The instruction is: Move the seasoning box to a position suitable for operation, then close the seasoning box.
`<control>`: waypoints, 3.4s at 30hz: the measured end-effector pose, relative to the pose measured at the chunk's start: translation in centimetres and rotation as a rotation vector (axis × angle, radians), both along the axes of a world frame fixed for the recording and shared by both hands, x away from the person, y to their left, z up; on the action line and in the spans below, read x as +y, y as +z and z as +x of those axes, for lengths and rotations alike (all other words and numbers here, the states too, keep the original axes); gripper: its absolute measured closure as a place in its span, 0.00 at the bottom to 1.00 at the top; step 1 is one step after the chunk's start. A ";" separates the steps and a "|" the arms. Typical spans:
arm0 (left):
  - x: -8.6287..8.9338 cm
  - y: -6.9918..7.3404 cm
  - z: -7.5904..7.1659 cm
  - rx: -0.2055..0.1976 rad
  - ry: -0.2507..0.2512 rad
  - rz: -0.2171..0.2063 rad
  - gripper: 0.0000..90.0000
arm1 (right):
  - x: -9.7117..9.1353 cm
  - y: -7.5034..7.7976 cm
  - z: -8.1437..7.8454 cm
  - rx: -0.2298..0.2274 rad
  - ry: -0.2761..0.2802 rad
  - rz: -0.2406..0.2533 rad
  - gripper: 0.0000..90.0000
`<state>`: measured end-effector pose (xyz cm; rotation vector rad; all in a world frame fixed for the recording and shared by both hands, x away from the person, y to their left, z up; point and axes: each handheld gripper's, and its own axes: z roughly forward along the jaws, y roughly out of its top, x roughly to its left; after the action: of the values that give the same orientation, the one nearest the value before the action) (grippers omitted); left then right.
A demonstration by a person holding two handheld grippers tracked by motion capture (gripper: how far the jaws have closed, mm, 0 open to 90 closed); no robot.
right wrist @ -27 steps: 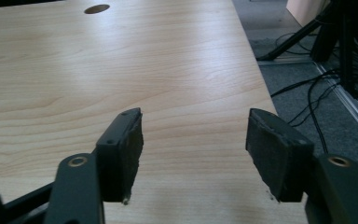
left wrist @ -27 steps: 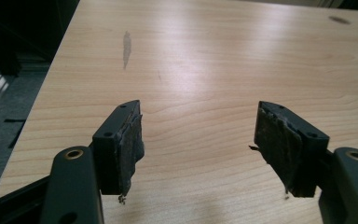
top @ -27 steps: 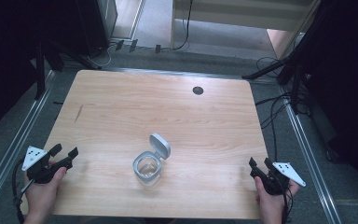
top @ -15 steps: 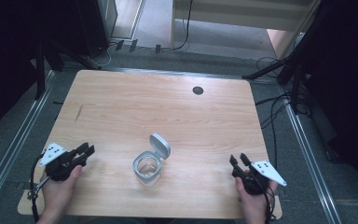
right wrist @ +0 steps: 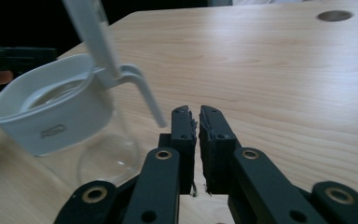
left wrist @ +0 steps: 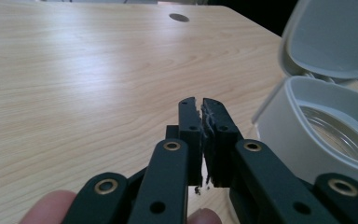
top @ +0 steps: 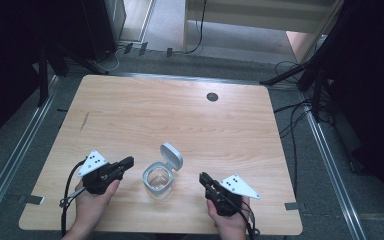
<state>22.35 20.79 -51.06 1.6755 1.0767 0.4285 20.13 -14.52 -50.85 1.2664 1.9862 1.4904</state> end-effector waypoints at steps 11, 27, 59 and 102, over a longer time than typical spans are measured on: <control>-2.2 -0.4 -0.7 0.014 -0.092 0.034 1.00 | 5.1 -0.8 -0.8 0.066 0.091 0.019 0.99; -3.9 -0.7 -2.7 0.015 -0.110 0.039 1.00 | 5.6 -0.9 -0.8 0.078 0.052 0.017 1.00; 8.0 -4.1 -1.0 0.058 0.325 0.063 0.31 | 3.4 4.4 7.7 0.009 0.056 -0.057 1.00; 7.9 -4.1 -0.6 0.099 0.341 0.081 0.31 | -5.7 2.7 5.1 -0.042 -0.031 -0.057 0.19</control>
<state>21.75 28.74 -55.17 1.5988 1.4432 0.6187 25.20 -20.21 -48.13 1.2272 1.9595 1.4238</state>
